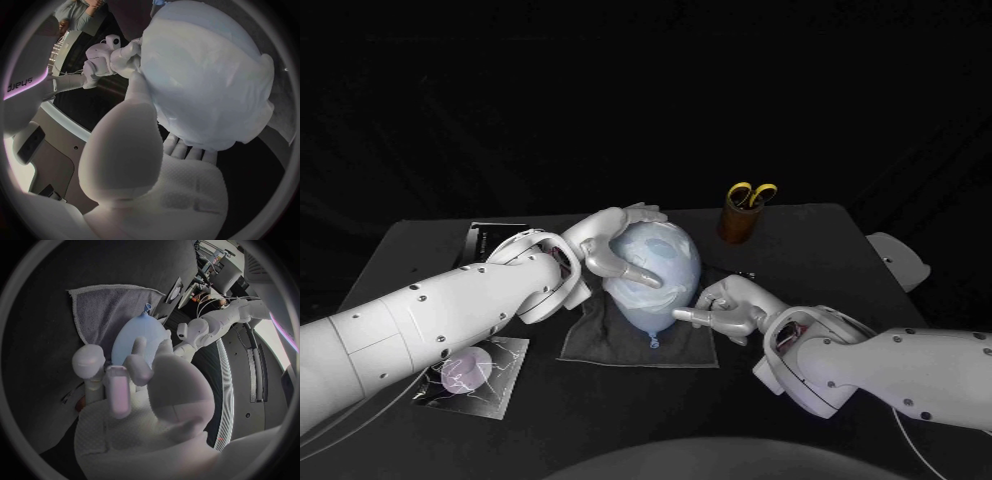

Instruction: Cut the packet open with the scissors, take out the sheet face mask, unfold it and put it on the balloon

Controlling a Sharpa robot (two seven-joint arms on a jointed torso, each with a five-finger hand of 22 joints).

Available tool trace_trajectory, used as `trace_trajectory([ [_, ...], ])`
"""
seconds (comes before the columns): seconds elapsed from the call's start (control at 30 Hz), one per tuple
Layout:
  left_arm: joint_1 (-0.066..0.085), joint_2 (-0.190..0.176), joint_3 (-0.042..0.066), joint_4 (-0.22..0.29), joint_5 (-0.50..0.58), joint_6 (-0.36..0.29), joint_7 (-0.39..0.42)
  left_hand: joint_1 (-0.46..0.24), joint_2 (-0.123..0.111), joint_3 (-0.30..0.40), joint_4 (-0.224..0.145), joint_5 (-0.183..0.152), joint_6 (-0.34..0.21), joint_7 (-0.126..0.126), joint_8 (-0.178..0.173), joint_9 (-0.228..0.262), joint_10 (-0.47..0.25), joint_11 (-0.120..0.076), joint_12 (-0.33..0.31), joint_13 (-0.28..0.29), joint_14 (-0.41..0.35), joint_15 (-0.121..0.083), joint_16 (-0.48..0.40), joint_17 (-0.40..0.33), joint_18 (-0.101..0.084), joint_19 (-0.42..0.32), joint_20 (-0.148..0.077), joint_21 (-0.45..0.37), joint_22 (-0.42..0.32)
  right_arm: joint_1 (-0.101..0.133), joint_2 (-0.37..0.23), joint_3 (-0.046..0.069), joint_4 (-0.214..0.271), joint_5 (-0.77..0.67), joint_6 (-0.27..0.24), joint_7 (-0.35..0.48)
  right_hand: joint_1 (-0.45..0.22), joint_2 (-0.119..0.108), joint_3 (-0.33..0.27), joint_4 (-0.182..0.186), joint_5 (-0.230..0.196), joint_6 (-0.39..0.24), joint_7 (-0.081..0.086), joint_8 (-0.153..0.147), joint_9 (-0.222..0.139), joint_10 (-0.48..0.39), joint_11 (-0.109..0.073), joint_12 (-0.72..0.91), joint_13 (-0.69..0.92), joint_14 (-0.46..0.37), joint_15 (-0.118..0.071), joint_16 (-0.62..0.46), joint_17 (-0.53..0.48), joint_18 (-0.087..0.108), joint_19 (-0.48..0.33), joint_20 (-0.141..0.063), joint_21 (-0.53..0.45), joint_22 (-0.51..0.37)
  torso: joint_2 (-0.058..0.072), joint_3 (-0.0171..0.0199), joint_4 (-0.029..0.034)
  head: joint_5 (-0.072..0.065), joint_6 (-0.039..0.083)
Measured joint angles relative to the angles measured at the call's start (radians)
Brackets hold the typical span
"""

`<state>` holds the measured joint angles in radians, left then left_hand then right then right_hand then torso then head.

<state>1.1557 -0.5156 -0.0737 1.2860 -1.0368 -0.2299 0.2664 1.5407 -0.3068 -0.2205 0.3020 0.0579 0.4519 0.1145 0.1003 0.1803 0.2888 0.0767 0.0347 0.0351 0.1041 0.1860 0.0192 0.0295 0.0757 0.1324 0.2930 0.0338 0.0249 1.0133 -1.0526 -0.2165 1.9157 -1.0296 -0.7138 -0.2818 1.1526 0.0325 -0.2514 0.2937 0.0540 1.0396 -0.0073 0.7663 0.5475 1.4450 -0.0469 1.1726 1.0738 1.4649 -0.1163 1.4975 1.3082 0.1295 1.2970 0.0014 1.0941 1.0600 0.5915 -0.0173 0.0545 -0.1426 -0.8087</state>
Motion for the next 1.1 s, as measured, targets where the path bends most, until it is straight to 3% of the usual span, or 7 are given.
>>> trace_trajectory([
  [0.27,0.008,0.045,0.000,-0.048,0.003,0.009,-0.006,0.000,0.000,0.000,0.000,0.000,0.004,0.004,0.004,0.000,0.003,0.004,0.000,0.000,0.009,0.002,0.003,0.003,0.000,0.000,0.000,0.000,0.000,0.016,0.007,0.009,0.006,-0.008,0.000,0.000,-0.013,0.015,-0.023,-0.001,0.000,0.000,0.000,0.011,0.004,-0.002,-0.001,0.001,0.021,0.000,0.000,0.004,0.000,-0.006,0.001,-0.001,0.007,0.007,0.000,0.0001,-0.0004,0.002,0.007],
  [0.67,0.022,0.102,0.001,-0.125,0.026,0.019,-0.019,0.000,0.000,0.011,0.000,0.000,0.015,0.014,0.009,0.003,0.016,0.016,0.000,0.001,0.025,0.011,0.008,0.008,0.000,0.000,0.000,0.000,0.000,0.031,0.017,0.014,-0.003,-0.022,0.001,-0.008,-0.018,0.033,-0.049,-0.002,0.000,0.000,0.000,0.020,0.008,-0.002,-0.002,0.003,0.044,0.000,0.000,0.005,-0.001,-0.007,0.005,-0.005,0.015,0.021,0.001,0.0001,-0.0005,0.007,0.005],
  [0.9,0.028,0.119,0.001,-0.143,0.038,0.023,-0.025,0.000,0.000,0.011,0.000,0.000,0.014,0.022,0.009,0.003,0.019,0.020,0.000,0.001,0.029,0.014,0.008,0.008,0.000,0.000,0.000,0.000,0.000,0.034,0.037,0.017,-0.032,-0.032,0.001,-0.024,-0.006,0.059,-0.062,-0.001,0.000,0.000,-0.005,0.028,0.012,-0.005,-0.005,0.003,0.079,0.000,0.000,0.010,-0.001,-0.008,0.005,-0.005,0.024,0.031,0.001,0.0003,0.0001,0.004,0.005],
  [1.1,0.031,0.130,0.001,-0.156,0.046,0.026,-0.031,0.000,0.000,0.011,0.000,0.000,0.017,0.024,0.009,0.004,0.023,0.023,0.000,0.001,0.029,0.014,0.008,0.009,0.000,0.000,0.000,0.000,0.000,0.037,0.057,0.019,-0.065,-0.050,0.002,-0.050,0.002,0.101,-0.084,-0.001,0.000,0.002,-0.009,0.039,0.016,-0.006,-0.006,0.003,0.123,-0.004,-0.004,0.016,0.000,-0.014,0.013,-0.013,0.039,0.051,0.001,0.0003,0.0012,0.001,0.004],
])
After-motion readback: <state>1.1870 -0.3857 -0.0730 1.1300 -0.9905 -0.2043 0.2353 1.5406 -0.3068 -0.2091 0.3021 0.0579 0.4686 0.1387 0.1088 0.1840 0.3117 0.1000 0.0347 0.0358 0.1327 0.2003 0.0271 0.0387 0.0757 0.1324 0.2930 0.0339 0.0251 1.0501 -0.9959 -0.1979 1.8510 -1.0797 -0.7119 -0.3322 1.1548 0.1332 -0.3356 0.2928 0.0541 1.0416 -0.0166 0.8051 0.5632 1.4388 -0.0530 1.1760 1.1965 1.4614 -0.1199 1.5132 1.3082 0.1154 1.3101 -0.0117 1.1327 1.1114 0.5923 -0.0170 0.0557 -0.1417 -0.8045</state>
